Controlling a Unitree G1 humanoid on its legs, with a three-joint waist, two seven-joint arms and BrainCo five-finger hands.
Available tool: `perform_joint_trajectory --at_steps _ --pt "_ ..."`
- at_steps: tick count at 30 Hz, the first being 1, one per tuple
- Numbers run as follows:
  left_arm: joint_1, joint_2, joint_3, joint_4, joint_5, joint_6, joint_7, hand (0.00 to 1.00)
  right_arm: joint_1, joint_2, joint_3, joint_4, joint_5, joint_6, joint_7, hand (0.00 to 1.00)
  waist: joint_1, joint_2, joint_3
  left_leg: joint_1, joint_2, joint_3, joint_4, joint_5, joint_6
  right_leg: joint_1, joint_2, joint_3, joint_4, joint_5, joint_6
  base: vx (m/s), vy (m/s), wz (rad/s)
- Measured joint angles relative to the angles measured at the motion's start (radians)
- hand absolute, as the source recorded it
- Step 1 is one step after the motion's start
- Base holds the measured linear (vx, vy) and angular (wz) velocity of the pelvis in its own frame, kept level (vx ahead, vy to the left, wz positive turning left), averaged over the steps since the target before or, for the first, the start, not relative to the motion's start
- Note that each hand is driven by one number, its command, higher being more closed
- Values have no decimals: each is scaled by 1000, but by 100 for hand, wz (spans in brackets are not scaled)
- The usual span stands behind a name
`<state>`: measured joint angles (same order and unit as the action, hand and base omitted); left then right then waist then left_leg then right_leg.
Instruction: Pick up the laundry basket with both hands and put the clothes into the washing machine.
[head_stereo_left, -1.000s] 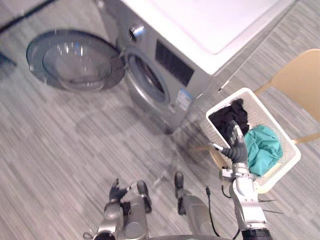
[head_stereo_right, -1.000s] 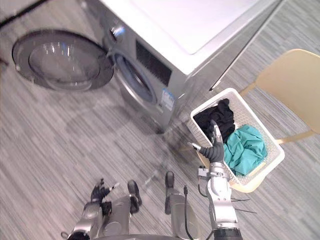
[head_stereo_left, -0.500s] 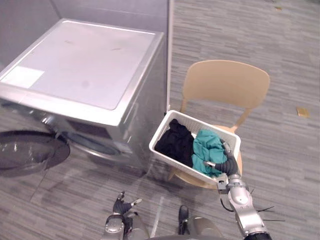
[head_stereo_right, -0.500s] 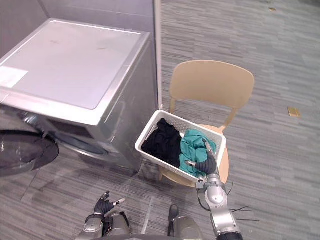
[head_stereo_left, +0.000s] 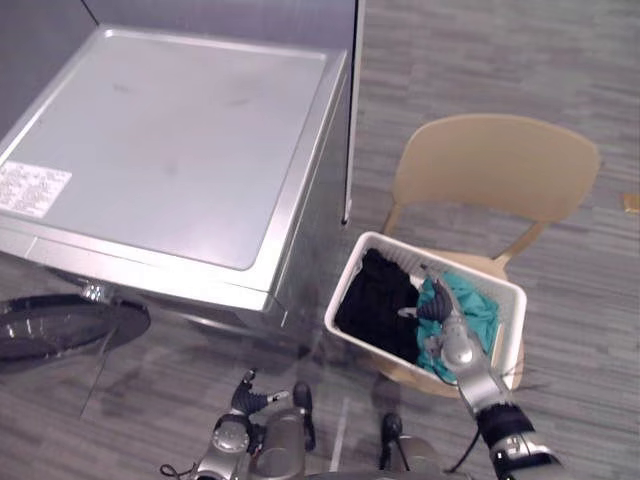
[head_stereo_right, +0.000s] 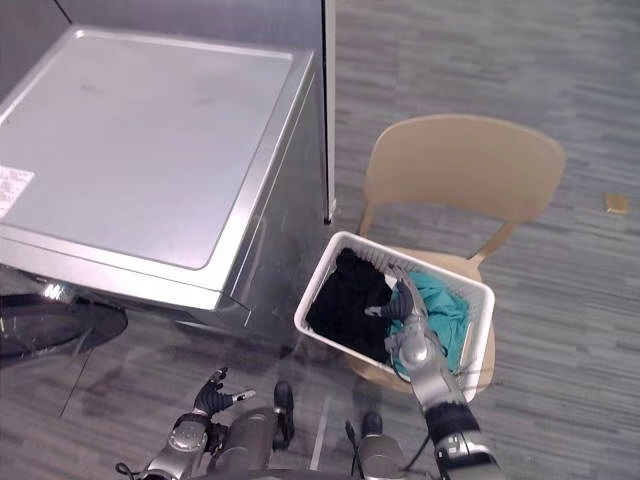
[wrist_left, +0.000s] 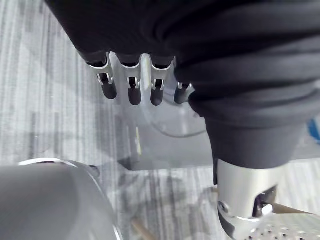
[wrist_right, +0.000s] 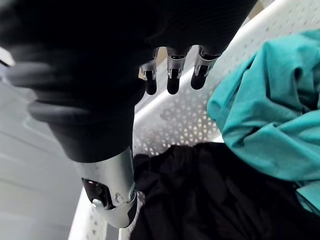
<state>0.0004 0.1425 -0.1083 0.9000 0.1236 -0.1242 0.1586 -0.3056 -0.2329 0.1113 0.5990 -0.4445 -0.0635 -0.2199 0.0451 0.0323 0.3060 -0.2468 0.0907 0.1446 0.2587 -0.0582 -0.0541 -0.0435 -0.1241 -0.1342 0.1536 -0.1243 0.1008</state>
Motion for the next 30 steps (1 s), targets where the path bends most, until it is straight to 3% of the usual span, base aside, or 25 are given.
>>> perform_joint_trajectory --at_steps 2,5,7,9,14,15,21,25,30 --pt "-35 -1 19 -7 -29 -12 14 0 -125 -40 37 104 -1 12 0 0 21 18 69 -47 2 -10 0 12 18 -58 1 -4 33 1 -2 -126 34 12" --pt "-53 2 57 -6 -53 -17 26 0 -256 -72 56 209 -1 31 -1 0 30 26 124 -95 -6 -24 0 23 32 -107 -5 -22 56 1 -2 -99 42 15" --pt "-58 1 73 -2 -57 -16 36 0 -318 -88 60 264 2 32 -6 0 35 28 135 -130 -11 -33 0 33 36 -144 -10 -30 75 1 -2 -69 47 15" --pt "-62 -3 74 5 -87 -17 42 0 -391 -120 66 360 3 40 -27 0 68 36 139 -176 -21 -50 0 44 41 -192 -17 -39 95 0 -3 -66 57 18" --pt "-88 -16 86 27 -133 -18 64 0 -498 -134 108 458 2 53 -57 0 107 51 147 -254 -26 -65 2 62 46 -276 -19 -57 135 -7 -13 -62 24 13" --pt "-104 -31 107 36 -135 -19 65 0 -517 -133 117 464 2 55 -68 100 110 52 148 -273 -28 -68 1 69 46 -296 -19 -58 142 -11 -17 -71 8 4" --pt "-163 -62 121 35 -162 -28 78 0 -559 -126 144 472 3 71 -99 100 108 52 148 -298 -30 -83 -20 89 38 -331 -21 -74 161 -34 -28 -54 -6 6" --pt "-180 -93 121 30 -164 -38 88 0 -547 -103 134 433 84 70 -104 100 99 51 149 -295 -20 -88 -34 109 34 -332 -16 -81 165 -45 -31 -11 -18 3" --pt "-180 -102 120 13 -174 -33 93 0 -447 -26 -11 315 169 73 -111 100 94 41 155 -243 -15 -83 -34 112 32 -290 -13 -71 173 -45 -31 53 -18 -5"
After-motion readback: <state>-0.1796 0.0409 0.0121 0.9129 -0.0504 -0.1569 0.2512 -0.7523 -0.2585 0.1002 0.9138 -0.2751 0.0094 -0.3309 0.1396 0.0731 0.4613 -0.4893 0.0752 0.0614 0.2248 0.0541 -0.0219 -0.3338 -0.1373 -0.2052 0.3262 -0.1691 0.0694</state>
